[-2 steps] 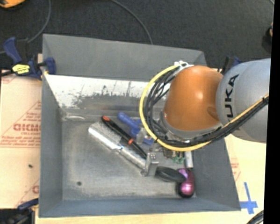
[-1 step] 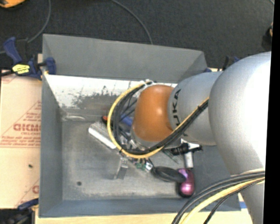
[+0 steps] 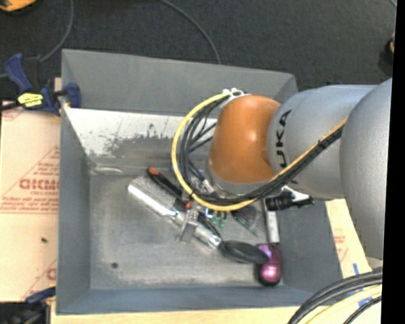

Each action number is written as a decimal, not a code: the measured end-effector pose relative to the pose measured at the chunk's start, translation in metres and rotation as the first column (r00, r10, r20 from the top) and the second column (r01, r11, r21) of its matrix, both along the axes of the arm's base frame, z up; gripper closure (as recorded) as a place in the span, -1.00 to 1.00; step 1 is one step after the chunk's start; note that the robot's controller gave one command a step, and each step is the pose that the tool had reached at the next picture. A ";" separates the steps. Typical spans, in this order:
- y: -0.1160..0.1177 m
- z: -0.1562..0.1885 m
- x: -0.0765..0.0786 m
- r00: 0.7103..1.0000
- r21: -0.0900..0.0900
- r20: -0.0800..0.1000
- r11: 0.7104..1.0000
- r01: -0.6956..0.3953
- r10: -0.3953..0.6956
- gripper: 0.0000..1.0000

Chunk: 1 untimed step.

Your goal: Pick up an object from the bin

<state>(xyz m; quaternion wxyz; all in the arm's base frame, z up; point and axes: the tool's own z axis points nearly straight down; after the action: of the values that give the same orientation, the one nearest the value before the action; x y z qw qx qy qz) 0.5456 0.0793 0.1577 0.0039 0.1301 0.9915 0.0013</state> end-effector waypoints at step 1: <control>0.038 -0.058 0.047 0.899 0.001 -0.007 0.899 0.437 -0.437 -1.00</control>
Offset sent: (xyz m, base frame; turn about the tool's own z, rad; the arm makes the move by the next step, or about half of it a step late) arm 0.0280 0.0113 -0.0877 0.1638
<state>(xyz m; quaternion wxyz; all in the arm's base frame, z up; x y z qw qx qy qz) 0.5929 0.1175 0.0993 0.0008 0.3491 0.9371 0.0013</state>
